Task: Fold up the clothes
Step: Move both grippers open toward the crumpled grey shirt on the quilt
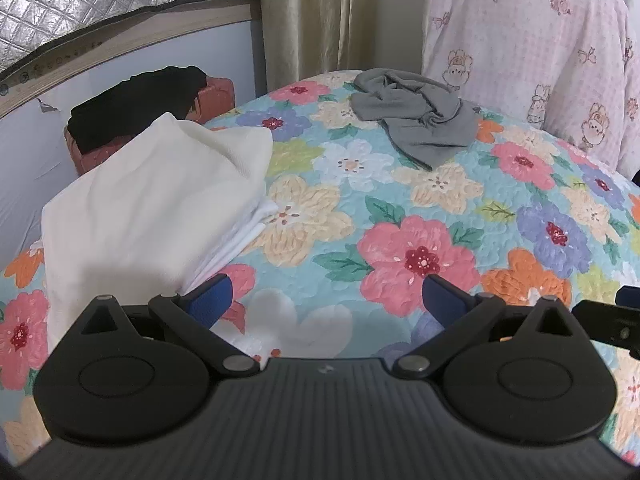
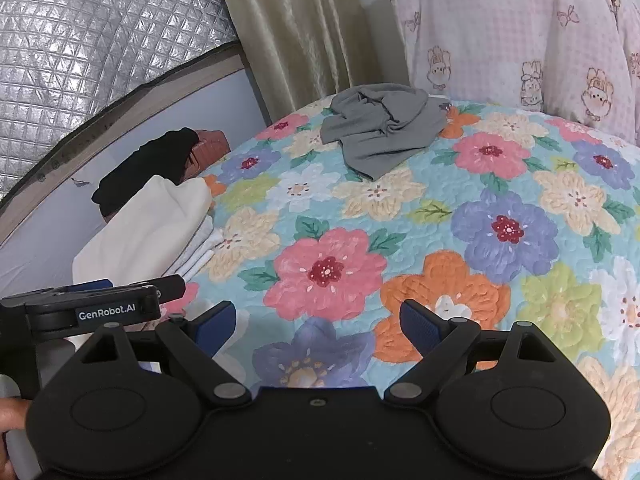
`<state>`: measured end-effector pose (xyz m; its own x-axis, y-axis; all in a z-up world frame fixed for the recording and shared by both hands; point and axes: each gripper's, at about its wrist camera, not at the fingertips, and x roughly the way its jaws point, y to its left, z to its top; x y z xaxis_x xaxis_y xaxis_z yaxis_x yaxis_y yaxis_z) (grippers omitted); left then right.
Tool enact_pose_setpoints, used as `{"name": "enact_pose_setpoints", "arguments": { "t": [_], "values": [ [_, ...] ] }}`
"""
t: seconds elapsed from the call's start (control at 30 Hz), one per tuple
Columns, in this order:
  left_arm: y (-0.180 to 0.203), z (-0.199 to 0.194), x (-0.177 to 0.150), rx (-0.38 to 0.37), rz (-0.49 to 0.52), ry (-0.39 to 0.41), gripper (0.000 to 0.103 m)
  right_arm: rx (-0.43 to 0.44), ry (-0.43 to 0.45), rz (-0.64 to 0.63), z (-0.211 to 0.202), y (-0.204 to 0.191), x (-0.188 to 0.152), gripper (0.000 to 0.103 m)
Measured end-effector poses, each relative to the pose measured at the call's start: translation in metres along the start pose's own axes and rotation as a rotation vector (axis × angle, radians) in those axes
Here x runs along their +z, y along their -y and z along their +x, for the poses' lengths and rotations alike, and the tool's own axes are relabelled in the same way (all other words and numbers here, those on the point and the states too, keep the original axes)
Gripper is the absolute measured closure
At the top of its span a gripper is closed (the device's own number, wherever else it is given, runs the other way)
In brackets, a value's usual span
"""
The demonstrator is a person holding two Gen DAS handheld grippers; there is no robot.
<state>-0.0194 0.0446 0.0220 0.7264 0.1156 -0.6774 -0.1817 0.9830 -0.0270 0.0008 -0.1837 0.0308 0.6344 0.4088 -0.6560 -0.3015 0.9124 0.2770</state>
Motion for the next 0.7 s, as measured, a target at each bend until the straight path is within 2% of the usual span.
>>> {"name": "enact_pose_setpoints", "arguments": {
  "t": [0.37, 0.5, 0.6, 0.7],
  "values": [
    [-0.001, 0.004, -0.003, -0.022, -0.010, -0.027, 0.000, -0.013, -0.010, -0.007, 0.006, 0.003, -0.001, 0.011],
    [-0.002, 0.009, -0.005, -0.040, -0.014, -0.019, 0.000, -0.027, 0.028, -0.018, 0.012, 0.010, 0.000, 0.011],
    [-0.001, 0.019, -0.004, -0.086, -0.013, 0.015, 0.000, -0.044, 0.055, -0.018, 0.018, 0.016, -0.001, 0.011],
    [0.001, 0.038, -0.004, -0.153, -0.020, -0.017, 0.000, -0.001, -0.018, 0.021, 0.032, 0.026, 0.000, 0.011]
  ]
}}
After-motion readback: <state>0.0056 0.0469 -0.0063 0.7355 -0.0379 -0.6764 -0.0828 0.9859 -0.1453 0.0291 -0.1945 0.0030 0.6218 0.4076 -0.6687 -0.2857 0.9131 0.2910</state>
